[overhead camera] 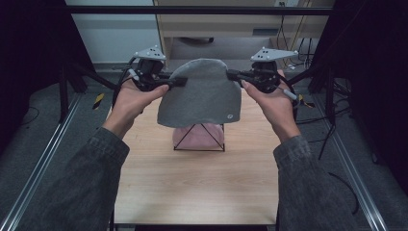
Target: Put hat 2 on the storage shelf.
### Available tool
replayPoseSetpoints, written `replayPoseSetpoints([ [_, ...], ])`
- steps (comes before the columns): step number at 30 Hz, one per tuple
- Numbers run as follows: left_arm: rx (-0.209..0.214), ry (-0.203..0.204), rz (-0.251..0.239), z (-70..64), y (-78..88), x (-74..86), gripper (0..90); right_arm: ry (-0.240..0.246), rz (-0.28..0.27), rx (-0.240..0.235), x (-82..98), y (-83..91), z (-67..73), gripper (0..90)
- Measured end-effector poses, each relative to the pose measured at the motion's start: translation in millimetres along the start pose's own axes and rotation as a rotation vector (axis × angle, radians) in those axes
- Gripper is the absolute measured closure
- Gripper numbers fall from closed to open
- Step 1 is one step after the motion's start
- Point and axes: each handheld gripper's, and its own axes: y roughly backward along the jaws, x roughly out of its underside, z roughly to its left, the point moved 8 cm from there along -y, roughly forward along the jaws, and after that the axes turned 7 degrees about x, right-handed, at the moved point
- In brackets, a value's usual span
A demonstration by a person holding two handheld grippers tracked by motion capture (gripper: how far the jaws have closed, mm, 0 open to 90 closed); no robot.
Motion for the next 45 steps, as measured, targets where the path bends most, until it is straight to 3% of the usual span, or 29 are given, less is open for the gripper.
replayPoseSetpoints([
  [9, -0.058, -0.020, -0.039, 14.7, 5.9, -20.0, 87.1, -0.030, -0.059, 0.018, -15.1, -8.7, -7.9, 90.0],
  [16, -0.105, -0.017, -0.044, 28.2, 5.3, -25.0, 87.1, -0.031, -0.059, 0.033, -22.2, -20.5, -11.9, 90.0],
  [19, -0.106, -0.004, -0.061, 33.4, 3.3, -27.4, 87.2, -0.030, -0.052, 0.038, -23.1, -25.8, -14.8, 90.0],
  [25, -0.101, -0.017, -0.057, 39.3, 1.7, -34.4, 87.2, -0.049, -0.053, 0.049, -29.1, -33.1, -22.3, 90.0],
  [35, -0.077, -0.008, -0.035, 54.5, -14.4, -19.4, 87.1, -0.075, -0.032, 0.067, -13.2, -46.8, -26.3, 90.0],
  [45, -0.065, -0.017, -0.037, 47.2, -18.3, -18.2, 86.9, -0.084, -0.046, 0.077, -9.6, -40.0, -25.1, 90.0],
])
